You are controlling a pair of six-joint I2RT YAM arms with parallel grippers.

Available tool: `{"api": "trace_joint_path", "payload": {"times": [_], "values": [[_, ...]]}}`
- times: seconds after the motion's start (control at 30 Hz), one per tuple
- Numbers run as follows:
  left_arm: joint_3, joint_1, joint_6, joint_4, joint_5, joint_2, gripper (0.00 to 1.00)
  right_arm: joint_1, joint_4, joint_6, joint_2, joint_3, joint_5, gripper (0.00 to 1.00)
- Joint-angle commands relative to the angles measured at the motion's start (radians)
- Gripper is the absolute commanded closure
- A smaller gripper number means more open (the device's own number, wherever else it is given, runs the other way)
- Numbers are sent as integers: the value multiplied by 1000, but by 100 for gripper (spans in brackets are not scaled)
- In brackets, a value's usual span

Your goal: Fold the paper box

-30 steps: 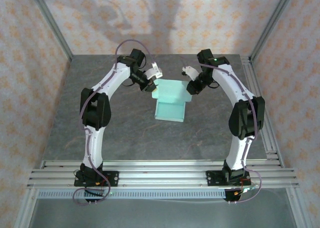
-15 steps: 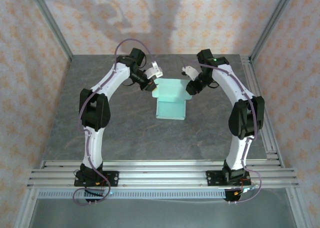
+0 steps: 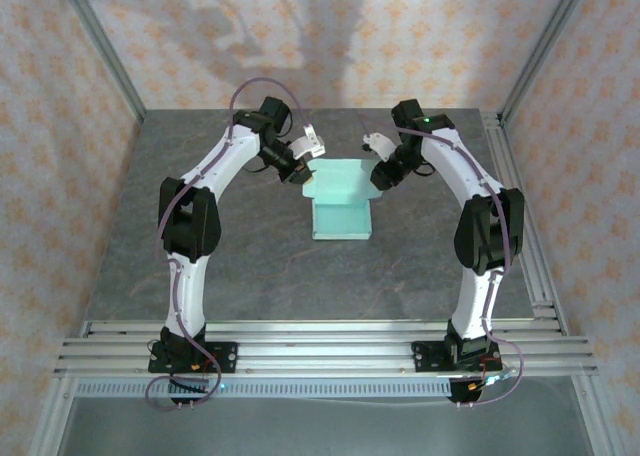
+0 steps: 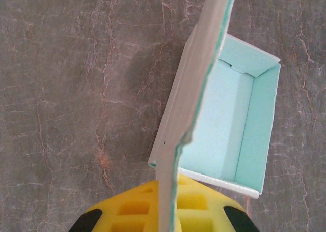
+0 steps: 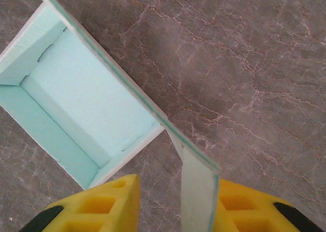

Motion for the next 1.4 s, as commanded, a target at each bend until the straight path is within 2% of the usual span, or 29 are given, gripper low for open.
{"api": "trace_joint_path", "payload": {"times": [0.0,0.1,0.2,0.33,0.5,0.6,0.73,1.2,1.3,1.37], "values": [[44,1,19,-29,13,15,100,-5,2,1,17,20,26,66],[44,2,25,-37,13,16,100,-4,25,14,16,15,60,63],[44,3,25,-39,10,20,100,-5,54,15,-7,-3,63,55],[50,5,25,-47,7,25,100,-7,72,4,-64,-34,20,54],[53,5,28,-52,9,31,100,-8,89,1,-95,-55,29,55],[57,4,22,-48,12,39,100,-7,40,-8,-69,-23,10,60],[64,5,21,-53,10,45,100,-7,-18,-30,-37,11,-26,73],[70,7,22,-59,8,55,100,-7,-70,-58,36,53,-37,75],[72,7,22,-60,7,57,100,-7,-77,-56,47,64,-40,81],[74,7,22,-60,7,60,100,-7,-81,-56,50,68,-40,89]]}}
